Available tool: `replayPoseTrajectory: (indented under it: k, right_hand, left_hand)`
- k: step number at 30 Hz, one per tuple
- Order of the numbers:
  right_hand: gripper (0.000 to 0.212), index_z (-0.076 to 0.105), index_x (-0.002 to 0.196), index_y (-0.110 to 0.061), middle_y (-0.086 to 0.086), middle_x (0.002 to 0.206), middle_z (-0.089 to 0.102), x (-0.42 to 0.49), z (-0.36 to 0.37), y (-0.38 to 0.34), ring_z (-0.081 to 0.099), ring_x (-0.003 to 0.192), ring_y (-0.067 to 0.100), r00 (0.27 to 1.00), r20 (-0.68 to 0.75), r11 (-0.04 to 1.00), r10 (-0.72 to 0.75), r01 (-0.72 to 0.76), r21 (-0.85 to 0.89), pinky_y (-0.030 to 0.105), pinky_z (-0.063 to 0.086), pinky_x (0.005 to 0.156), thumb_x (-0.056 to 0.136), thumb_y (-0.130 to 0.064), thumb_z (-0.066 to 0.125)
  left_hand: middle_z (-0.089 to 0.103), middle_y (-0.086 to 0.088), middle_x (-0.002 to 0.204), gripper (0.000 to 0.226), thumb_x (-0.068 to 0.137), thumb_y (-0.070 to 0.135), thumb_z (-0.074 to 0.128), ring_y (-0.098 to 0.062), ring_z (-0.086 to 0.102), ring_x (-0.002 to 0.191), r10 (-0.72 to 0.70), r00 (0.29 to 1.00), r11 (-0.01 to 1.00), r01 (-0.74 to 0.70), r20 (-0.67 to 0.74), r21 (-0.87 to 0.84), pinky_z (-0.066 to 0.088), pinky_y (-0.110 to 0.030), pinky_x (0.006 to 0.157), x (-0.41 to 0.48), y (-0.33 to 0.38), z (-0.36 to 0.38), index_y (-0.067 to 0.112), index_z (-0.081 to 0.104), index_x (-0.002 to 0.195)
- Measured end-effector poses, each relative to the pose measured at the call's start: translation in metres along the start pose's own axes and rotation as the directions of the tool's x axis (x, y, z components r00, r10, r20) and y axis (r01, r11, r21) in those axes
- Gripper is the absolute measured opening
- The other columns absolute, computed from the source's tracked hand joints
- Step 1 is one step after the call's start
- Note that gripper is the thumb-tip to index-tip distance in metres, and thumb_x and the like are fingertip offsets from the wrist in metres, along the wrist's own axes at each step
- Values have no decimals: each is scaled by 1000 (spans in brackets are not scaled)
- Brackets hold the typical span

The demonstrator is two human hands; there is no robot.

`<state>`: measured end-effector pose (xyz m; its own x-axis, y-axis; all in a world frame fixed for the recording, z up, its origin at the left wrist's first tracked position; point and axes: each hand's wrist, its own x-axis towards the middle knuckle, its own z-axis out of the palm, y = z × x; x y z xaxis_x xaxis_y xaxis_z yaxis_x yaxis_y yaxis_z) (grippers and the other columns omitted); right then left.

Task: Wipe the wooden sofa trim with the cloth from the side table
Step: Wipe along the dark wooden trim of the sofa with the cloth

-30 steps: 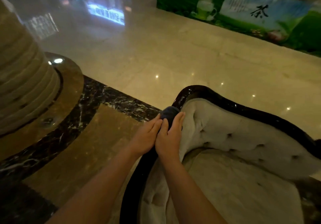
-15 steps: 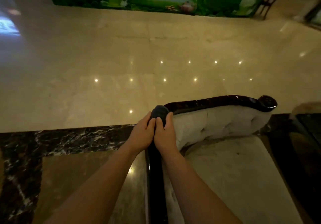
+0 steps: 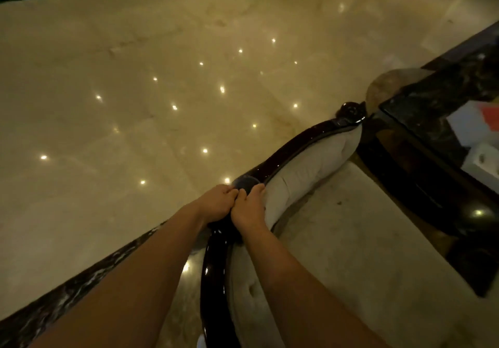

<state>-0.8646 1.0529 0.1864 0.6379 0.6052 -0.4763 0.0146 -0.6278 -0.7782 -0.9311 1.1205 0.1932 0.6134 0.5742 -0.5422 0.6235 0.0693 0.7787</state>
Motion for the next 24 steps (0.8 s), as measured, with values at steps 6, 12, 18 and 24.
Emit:
replayPoseTrajectory:
  k: [6,12,18,24]
  right_hand:
    - [68,-13,155,-10,13,167,-1,43,-6,0,22,149,28,997,-67,999,43,-41,34,31,19,121,107,-25,33]
    - [68,-13,155,-14,3,166,-14,103,-21,3,-3,146,4,974,-220,996,57,-42,72,-3,-8,101,107,-23,33]
    - [65,-9,156,-18,5,167,6,163,-41,-1,15,151,18,903,-411,989,124,-80,122,30,16,123,107,-25,33]
    - [63,0,158,-25,9,151,40,250,-96,-9,48,111,-3,776,-602,974,189,-69,218,15,37,98,106,-27,35]
  left_hand:
    - [65,-13,127,39,106,20,34,-17,60,107,27,992,999,-31,127,36,47,-23,88,49,13,2,5,59,132]
    - [61,-16,135,46,107,27,31,-25,59,125,126,963,988,-142,238,52,43,-46,112,116,32,10,16,40,151]
    - [63,-11,132,52,108,30,26,-10,63,104,241,917,938,-304,318,164,48,-18,92,183,59,22,24,18,159]
    - [61,2,114,54,107,33,26,10,55,84,378,795,862,-489,474,133,42,5,69,290,121,54,25,17,159]
